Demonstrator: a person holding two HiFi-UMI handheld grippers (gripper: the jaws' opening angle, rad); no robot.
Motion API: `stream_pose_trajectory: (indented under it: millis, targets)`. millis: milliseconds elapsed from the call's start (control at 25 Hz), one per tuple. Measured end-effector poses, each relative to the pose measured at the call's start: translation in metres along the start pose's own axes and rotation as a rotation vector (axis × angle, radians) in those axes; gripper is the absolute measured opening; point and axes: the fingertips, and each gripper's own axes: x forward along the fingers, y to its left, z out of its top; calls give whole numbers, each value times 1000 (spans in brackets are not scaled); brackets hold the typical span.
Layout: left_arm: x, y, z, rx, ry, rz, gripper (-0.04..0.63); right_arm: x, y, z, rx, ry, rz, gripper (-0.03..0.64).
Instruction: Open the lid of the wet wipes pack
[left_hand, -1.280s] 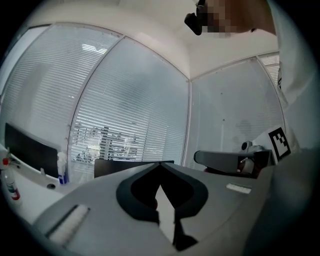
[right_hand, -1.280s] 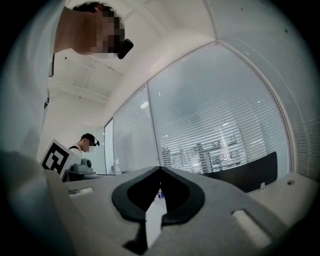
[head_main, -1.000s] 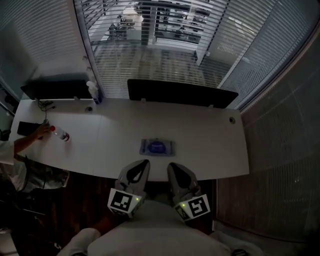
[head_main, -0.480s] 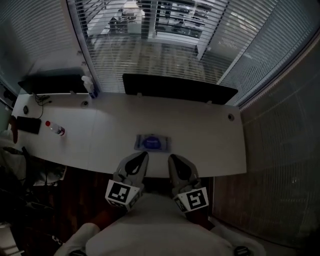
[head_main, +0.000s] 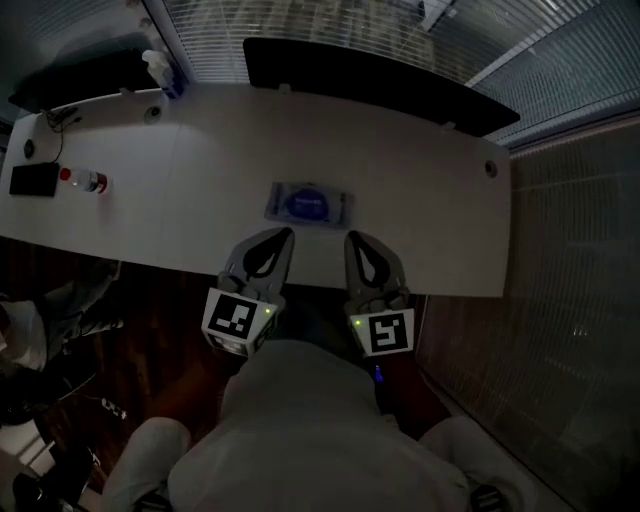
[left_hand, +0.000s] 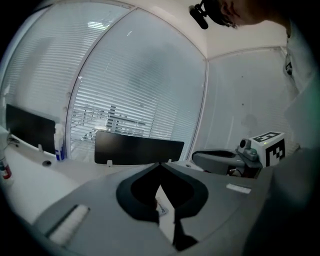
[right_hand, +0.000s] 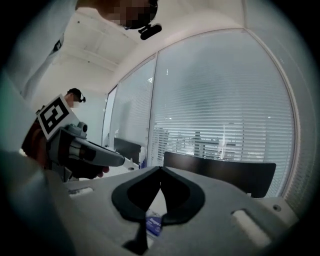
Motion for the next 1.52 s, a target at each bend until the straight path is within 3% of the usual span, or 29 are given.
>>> stream_pose_trajectory:
  millis: [240, 440, 560, 800, 1120, 1360, 1520]
  targets:
    - [29, 28, -49, 5, 59, 26, 3, 45, 3, -64, -152, 114, 80, 3]
    - [55, 54, -117, -19, 198, 42, 3, 68, 8, -123, -203, 229, 126, 45]
    - [72, 73, -158, -6, 271, 65, 3, 83, 14, -155, -280, 283, 164, 54]
    - [91, 92, -213, -51, 365, 80, 3, 102, 32, -212, -433, 365, 245, 69]
    - [109, 108, -255, -86, 454, 108, 3, 115, 47, -258, -584, 423, 321, 97]
    - [120, 109, -275, -107, 521, 84, 3, 123, 55, -277, -663, 439, 352, 110]
    - [127, 107, -282, -66, 555, 67, 3, 125, 57, -283, -692, 441, 364, 110]
